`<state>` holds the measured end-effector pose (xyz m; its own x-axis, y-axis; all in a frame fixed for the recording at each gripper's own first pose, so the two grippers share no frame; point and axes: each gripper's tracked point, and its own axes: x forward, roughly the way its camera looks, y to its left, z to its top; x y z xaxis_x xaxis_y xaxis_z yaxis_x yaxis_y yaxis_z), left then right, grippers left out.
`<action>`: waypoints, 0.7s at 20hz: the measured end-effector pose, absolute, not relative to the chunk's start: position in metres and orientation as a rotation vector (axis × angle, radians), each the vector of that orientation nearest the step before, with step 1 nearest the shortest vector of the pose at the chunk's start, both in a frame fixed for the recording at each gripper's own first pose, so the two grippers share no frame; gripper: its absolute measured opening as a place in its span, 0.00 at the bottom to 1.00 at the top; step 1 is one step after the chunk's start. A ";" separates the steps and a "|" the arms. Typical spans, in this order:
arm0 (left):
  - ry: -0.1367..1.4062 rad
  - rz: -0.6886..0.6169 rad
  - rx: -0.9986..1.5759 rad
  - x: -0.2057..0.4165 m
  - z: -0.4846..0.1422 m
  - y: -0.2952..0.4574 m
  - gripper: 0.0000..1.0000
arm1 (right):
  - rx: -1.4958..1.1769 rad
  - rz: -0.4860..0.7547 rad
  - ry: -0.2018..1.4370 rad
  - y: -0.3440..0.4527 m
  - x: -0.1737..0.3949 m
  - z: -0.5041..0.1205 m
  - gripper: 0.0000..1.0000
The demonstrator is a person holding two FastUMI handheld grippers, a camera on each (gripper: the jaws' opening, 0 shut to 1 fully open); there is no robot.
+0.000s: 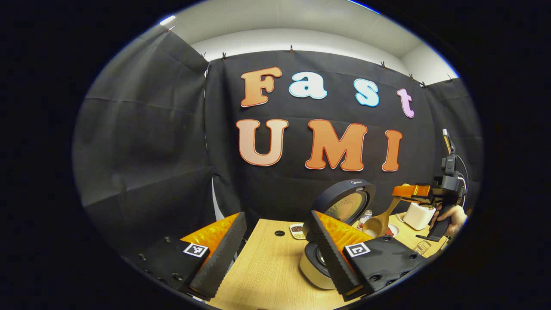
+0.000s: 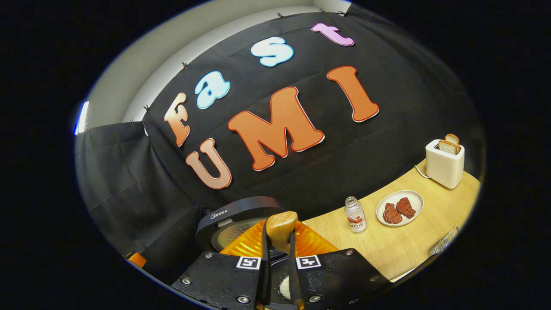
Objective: Close the left gripper, press the button to open the rice cooker; take a wooden spoon from the chopstick holder with the right hand, scoop a spoonful of rice and pour it into the rice cooker, then put the wooden spoon back into the chopstick holder.
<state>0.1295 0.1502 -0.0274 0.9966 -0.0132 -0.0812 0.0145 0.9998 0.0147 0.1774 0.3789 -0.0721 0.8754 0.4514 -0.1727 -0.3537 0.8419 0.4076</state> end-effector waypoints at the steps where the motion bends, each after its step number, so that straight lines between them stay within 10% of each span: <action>1: 0.081 -0.013 0.015 0.129 -0.029 0.151 0.99 | 0.363 0.435 0.267 0.380 0.176 -0.073 0.16; 14: 0.088 0.018 0.013 0.130 -0.032 0.159 0.99 | 0.086 0.520 0.219 0.412 0.158 -0.089 0.16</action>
<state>0.1304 0.1594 -0.0321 0.9960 0.0186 -0.0877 -0.0174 0.9997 0.0143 0.1581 0.4121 -0.0887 0.8453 0.5009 -0.1856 -0.4827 0.8651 0.1364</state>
